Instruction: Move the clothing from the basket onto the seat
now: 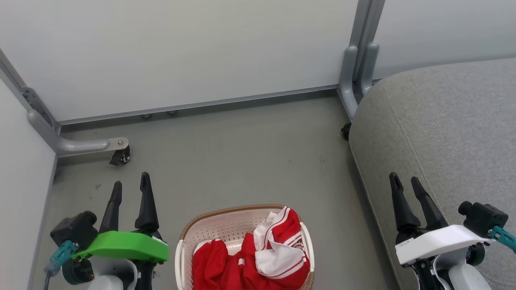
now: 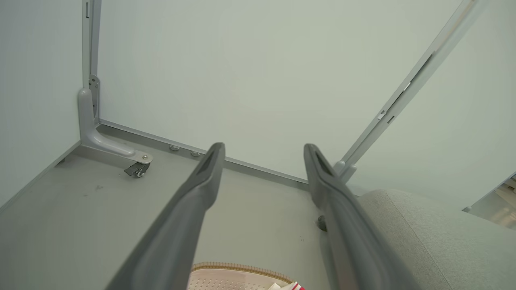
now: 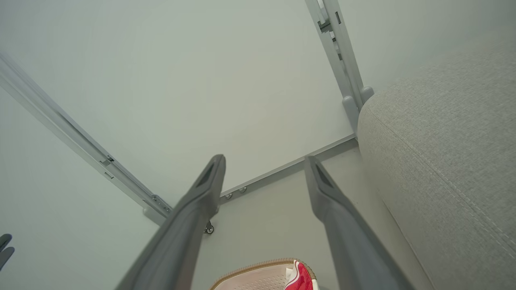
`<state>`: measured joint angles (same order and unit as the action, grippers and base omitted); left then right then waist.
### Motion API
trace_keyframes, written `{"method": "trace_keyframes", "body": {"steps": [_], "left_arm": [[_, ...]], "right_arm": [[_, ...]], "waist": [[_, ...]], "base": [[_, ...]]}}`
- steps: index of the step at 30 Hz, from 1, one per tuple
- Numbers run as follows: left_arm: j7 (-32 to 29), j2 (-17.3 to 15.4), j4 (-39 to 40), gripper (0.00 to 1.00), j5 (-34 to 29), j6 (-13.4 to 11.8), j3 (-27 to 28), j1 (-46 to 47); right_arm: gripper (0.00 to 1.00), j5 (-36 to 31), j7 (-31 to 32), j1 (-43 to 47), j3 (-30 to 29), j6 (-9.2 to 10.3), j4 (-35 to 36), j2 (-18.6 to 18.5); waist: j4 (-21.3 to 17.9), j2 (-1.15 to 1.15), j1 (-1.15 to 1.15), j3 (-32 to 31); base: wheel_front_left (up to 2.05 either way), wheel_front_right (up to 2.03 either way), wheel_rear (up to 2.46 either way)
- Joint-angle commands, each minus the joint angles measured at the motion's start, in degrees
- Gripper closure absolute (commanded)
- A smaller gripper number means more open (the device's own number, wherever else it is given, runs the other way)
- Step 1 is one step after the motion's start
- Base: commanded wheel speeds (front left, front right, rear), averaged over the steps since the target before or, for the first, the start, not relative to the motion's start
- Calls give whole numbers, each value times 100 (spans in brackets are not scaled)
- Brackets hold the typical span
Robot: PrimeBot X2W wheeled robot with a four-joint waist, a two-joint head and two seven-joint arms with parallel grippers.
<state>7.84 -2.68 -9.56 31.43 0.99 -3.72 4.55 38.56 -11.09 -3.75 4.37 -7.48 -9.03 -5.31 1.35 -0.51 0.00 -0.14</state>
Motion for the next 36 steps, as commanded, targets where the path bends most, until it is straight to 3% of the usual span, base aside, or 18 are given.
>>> {"method": "trace_keyframes", "body": {"steps": [1,36], "left_arm": [[63,-52,68,0,-183,-15,-24,66],[516,-58,-15,0,-1966,-64,-313,-30]], "right_arm": [[0,-203,-45,28,-43,-3,70,-14],[0,-2356,-289,0,-248,-2,-75,158]], "waist": [[6,28,0,-4],[119,42,0,-29]], "base": [[0,0,0],[0,0,0]]}}
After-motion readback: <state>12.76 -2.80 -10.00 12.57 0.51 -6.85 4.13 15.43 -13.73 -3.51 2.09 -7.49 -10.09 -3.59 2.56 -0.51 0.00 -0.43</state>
